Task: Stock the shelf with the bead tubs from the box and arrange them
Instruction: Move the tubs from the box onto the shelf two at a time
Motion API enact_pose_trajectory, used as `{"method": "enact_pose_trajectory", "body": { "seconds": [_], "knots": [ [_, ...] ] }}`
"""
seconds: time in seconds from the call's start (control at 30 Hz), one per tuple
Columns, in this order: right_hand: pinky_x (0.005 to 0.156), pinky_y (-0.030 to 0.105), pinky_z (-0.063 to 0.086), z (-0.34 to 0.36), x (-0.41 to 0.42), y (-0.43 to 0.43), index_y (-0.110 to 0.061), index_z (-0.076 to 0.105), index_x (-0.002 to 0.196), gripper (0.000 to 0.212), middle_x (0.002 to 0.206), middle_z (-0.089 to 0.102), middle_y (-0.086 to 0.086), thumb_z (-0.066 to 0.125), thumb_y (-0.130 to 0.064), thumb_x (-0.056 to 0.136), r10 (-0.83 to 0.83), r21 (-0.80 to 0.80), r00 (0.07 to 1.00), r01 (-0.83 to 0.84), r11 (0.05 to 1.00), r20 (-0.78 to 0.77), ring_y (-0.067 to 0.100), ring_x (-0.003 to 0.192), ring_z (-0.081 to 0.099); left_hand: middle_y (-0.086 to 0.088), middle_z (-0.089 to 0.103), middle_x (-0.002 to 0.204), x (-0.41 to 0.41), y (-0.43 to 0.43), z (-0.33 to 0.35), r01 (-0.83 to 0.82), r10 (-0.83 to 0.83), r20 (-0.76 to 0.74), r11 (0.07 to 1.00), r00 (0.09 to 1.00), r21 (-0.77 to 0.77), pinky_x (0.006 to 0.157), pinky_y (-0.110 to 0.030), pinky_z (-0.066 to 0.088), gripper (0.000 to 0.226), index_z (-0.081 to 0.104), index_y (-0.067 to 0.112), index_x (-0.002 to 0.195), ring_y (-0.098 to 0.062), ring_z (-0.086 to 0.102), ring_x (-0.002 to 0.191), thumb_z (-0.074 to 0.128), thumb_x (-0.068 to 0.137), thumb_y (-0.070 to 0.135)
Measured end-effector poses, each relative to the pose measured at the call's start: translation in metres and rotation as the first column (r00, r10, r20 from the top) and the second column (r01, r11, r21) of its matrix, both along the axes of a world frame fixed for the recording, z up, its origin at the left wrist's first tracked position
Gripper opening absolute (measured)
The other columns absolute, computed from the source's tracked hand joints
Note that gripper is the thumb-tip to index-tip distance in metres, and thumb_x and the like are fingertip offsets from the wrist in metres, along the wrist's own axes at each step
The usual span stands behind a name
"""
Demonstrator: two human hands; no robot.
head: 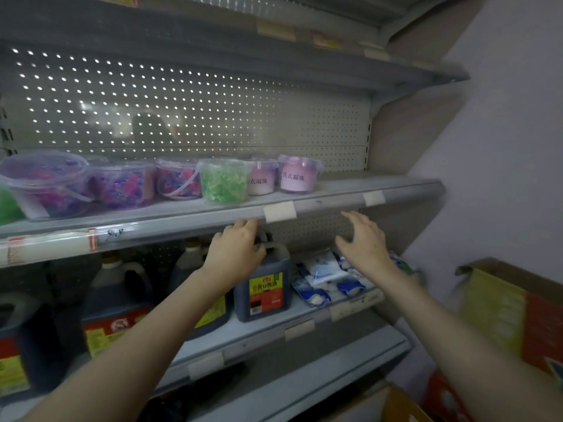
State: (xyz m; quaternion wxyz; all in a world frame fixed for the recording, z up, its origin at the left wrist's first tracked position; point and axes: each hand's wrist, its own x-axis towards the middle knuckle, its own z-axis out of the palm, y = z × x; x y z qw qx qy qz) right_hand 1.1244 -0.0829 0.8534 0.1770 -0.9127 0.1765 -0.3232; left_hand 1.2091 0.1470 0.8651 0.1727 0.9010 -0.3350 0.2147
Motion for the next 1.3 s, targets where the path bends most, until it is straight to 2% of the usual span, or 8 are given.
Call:
{"method": "enact_pose_trajectory", "body": {
  "seconds": [0.23, 0.37, 0.6, 0.8, 0.97, 1.1, 1.23, 1.3],
  "knots": [
    [0.111, 0.037, 0.024, -0.063, -0.082, -0.024, -0.014, 0.044, 0.139, 0.054, 0.147, 0.039, 0.008, 0.052, -0.008, 0.087, -0.094, -0.075, 0.988, 0.085, 0.994, -0.126, 0.027, 0.135, 0.034, -0.008, 0.050, 0.124, -0.039, -0.049, -0.055, 0.126, -0.114, -0.080, 0.977, 0.990, 0.171, 0.088, -0.039, 0.040, 0.038, 0.042, 0.017, 0.128, -0.031, 0.050, 0.113, 0.047, 0.092, 0.026],
    [0.111, 0.037, 0.025, -0.105, -0.128, -0.040, -0.016, 0.040, 0.141, 0.055, 0.147, 0.038, 0.007, 0.052, -0.010, 0.087, -0.166, -0.093, 0.956, 0.148, 0.985, -0.241, 0.026, 0.134, 0.033, -0.010, 0.051, 0.127, -0.057, -0.084, -0.099, 0.243, -0.219, -0.127, 0.945, 0.967, 0.218, 0.091, -0.040, 0.042, 0.041, 0.044, 0.018, 0.130, -0.032, 0.050, 0.115, 0.048, 0.090, 0.028],
    [0.105, 0.035, 0.029, -0.190, -0.196, -0.065, -0.020, 0.043, 0.139, 0.050, 0.144, 0.042, 0.004, 0.049, -0.014, 0.090, -0.337, -0.035, 0.856, 0.352, 0.935, -0.393, 0.026, 0.128, 0.040, -0.010, 0.049, 0.132, -0.077, -0.145, -0.179, 0.450, -0.371, -0.278, 0.833, 0.886, 0.322, 0.096, -0.041, 0.042, 0.043, 0.043, 0.016, 0.131, -0.031, 0.051, 0.117, 0.047, 0.090, 0.026],
    [0.110, 0.040, 0.029, -0.260, -0.229, -0.078, -0.017, 0.040, 0.141, 0.053, 0.145, 0.041, 0.003, 0.051, -0.014, 0.090, -0.401, 0.033, 0.747, 0.491, 0.870, -0.531, 0.026, 0.132, 0.037, -0.008, 0.052, 0.128, -0.086, -0.190, -0.244, 0.553, -0.445, -0.332, 0.725, 0.831, 0.411, 0.093, -0.040, 0.041, 0.039, 0.045, 0.017, 0.130, -0.028, 0.053, 0.113, 0.046, 0.092, 0.025],
    [0.108, 0.040, 0.029, -0.312, -0.239, -0.087, -0.018, 0.039, 0.142, 0.052, 0.147, 0.038, 0.004, 0.048, -0.014, 0.092, -0.402, 0.106, 0.668, 0.584, 0.805, -0.626, 0.027, 0.133, 0.036, -0.006, 0.054, 0.122, -0.079, -0.219, -0.301, 0.618, -0.470, -0.403, 0.624, 0.786, 0.478, 0.091, -0.039, 0.043, 0.040, 0.044, 0.018, 0.131, -0.026, 0.054, 0.109, 0.045, 0.092, 0.026],
    [0.103, 0.039, 0.039, -0.354, -0.242, -0.095, -0.013, 0.047, 0.137, 0.051, 0.139, 0.048, 0.008, 0.053, -0.011, 0.086, -0.420, 0.152, 0.645, 0.640, 0.753, -0.638, 0.029, 0.125, 0.047, -0.006, 0.052, 0.125, -0.074, -0.238, -0.343, 0.680, -0.478, -0.484, 0.541, 0.733, 0.495, 0.091, -0.038, 0.044, 0.038, 0.044, 0.017, 0.130, -0.024, 0.053, 0.110, 0.045, 0.093, 0.027],
    [0.105, 0.040, 0.037, -0.397, -0.239, -0.099, -0.015, 0.046, 0.138, 0.049, 0.140, 0.047, 0.008, 0.052, -0.013, 0.089, -0.411, 0.220, 0.620, 0.693, 0.687, -0.668, 0.029, 0.129, 0.042, -0.006, 0.053, 0.121, -0.067, -0.255, -0.389, 0.725, -0.435, -0.585, 0.482, 0.685, 0.492, 0.085, -0.034, 0.047, 0.036, 0.046, 0.016, 0.127, -0.023, 0.055, 0.103, 0.048, 0.093, 0.028],
    [0.102, 0.040, 0.038, -0.418, -0.237, -0.100, -0.017, 0.045, 0.138, 0.049, 0.139, 0.047, 0.007, 0.052, -0.014, 0.089, -0.411, 0.245, 0.602, 0.721, 0.648, -0.685, 0.029, 0.126, 0.043, -0.007, 0.055, 0.118, -0.066, -0.261, -0.414, 0.721, -0.374, -0.624, 0.468, 0.686, 0.512, 0.087, -0.038, 0.049, 0.034, 0.045, 0.015, 0.123, -0.023, 0.056, 0.101, 0.050, 0.092, 0.029]
  ]
}}
